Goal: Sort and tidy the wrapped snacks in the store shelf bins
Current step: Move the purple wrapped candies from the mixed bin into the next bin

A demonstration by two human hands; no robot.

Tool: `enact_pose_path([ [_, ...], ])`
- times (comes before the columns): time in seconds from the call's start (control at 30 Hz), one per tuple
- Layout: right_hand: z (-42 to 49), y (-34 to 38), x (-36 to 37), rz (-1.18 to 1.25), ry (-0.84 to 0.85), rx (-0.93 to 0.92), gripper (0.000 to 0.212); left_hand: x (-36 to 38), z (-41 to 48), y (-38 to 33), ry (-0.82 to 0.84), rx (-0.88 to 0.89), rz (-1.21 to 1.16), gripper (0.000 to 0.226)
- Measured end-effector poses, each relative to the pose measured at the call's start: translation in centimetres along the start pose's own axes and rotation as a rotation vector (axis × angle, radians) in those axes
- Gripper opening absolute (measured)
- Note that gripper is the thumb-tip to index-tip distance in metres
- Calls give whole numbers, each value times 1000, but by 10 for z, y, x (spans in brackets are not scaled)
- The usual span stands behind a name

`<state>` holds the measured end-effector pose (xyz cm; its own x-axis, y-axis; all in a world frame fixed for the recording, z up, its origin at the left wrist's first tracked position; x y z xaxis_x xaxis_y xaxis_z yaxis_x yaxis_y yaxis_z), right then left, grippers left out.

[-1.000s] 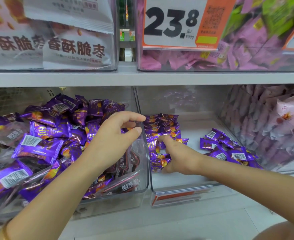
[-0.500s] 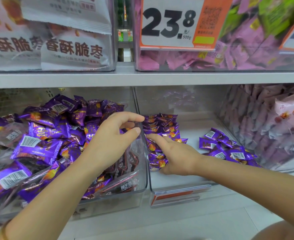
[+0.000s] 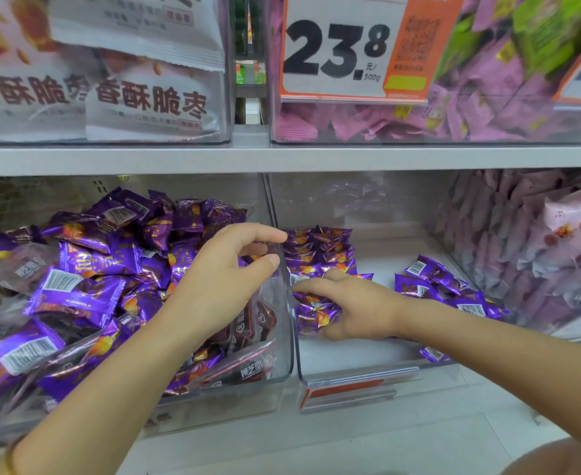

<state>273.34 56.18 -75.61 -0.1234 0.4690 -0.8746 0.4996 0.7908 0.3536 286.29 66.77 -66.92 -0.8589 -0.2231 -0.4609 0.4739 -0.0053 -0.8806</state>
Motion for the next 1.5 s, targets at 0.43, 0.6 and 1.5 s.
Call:
enact_pose_path([
  [0.43,-5,-1,-2,-8,-53,74,65,0,1,0,2,-10,8,29],
  [0.6,-8,16,-1,-234,-70,148,52,0,0,0,0,-7,8,29],
  [1.5,-14,15,-12,-202,-57,134,67,-16,0,-1,-62,4,-76,29],
])
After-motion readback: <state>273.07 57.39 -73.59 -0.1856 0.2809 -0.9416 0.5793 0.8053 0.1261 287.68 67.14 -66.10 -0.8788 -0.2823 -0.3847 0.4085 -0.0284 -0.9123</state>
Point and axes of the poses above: each hand's wrist, its own z-axis towards the middle knuckle, its own x-axis out of the palm, y = z × x, the point moved 6 cm from there along z, towards the middle knuckle, and after that the axes turned 9 degrees about y, right-handed, at the moved point
